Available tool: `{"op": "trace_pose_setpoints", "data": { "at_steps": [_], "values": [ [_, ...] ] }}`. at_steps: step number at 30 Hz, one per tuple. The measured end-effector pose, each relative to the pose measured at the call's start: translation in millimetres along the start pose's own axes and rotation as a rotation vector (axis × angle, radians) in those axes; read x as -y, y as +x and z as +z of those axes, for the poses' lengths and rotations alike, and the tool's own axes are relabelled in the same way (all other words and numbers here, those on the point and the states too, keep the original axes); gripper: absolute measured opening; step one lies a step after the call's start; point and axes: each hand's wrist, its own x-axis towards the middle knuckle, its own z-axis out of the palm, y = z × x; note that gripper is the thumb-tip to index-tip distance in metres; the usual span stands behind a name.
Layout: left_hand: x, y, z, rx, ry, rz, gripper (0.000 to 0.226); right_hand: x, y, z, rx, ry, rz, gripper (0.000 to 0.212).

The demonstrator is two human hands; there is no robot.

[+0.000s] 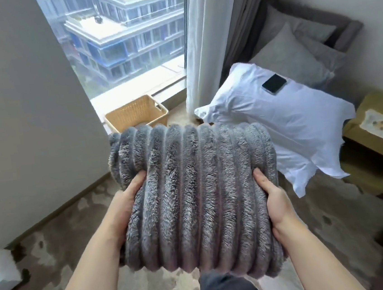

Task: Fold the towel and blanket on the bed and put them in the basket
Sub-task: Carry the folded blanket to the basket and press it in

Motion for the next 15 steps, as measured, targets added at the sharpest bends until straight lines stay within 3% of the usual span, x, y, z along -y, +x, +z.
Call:
{"op": "trace_pose_setpoints", "data": {
  "at_steps": [4, 10, 15],
  "values": [
    [-55.9, 110.0, 8.1, -0.076, 0.085, -0.019, 0.067, 44.0, 119.3, 60.3, 0.094, -0.009, 0.035, 0.080],
    [-162.9, 228.4, -2.5, -0.284, 0.099, -0.083, 0.105, 133.2, 269.7, 168.7, 0.282, -0.054, 0.093, 0.060],
    [-213.9, 313.2, -30.6, -0.398, 0.014, -0.106, 0.103, 184.1, 372.8, 265.2, 0.354, -0.120, 0.162, 0.066]
  ]
}}
